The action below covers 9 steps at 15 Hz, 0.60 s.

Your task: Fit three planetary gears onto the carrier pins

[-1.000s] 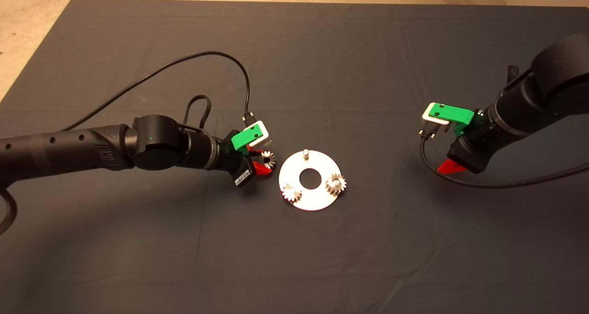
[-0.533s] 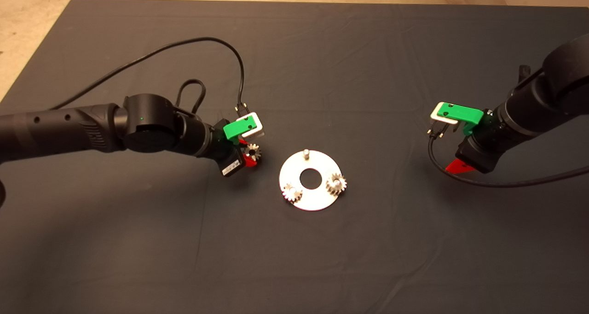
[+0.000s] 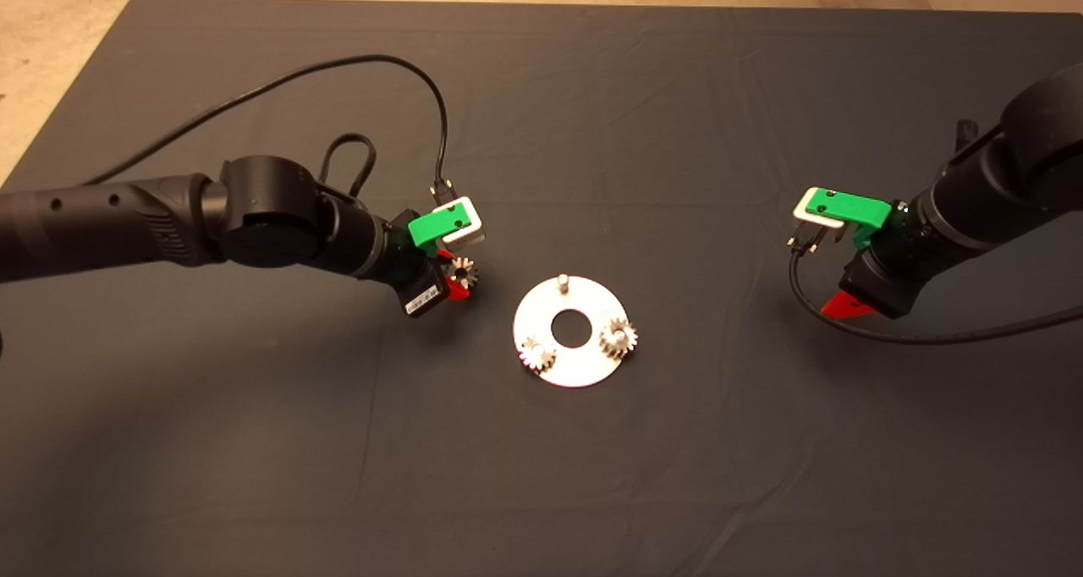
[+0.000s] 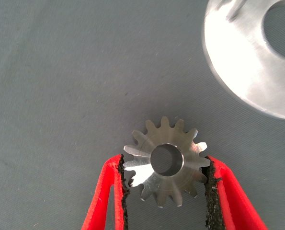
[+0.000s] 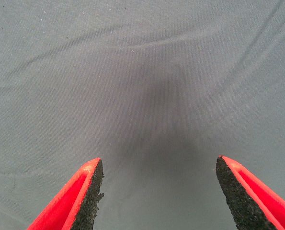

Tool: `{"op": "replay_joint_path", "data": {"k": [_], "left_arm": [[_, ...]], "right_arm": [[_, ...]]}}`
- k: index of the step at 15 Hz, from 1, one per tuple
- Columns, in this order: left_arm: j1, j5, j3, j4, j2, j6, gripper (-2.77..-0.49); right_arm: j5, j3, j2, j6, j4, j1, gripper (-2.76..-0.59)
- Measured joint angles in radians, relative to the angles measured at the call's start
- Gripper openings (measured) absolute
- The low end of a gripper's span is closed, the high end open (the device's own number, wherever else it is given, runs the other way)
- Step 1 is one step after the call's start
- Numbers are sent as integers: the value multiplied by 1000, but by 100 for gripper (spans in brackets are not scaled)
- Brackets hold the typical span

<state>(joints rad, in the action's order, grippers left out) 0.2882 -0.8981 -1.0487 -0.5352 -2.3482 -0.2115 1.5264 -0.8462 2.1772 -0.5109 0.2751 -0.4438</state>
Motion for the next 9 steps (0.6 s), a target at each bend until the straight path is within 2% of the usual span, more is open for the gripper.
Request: {"op": "replay_joint_path", "data": {"k": [1,2,3,4,6,7,9], "left_arm": [[4,0,0,7,-4,0,-256],[7,-10,0,8,-12,0,-256],[11,-24,0,12,-20,0,-256],[18,-48,0,17,-28,0,-256],[44,-81,1,49,-45,0,-256],[59,-86,1,60,-56,-1,-256],[65,-86,2,62,-75,-6,-256]], "right_arm": [[0,0,0,6,0,0,-162],[0,0,-2,14,0,0,-162],[0,0,-4,17,0,0,-162],[0,0,-7,21,0,0,-162],[0,-3,-14,30,0,0,-162],[0,-7,-14,34,0,0,-162],[-1,-13,-17,42,0,0,-162]]}}
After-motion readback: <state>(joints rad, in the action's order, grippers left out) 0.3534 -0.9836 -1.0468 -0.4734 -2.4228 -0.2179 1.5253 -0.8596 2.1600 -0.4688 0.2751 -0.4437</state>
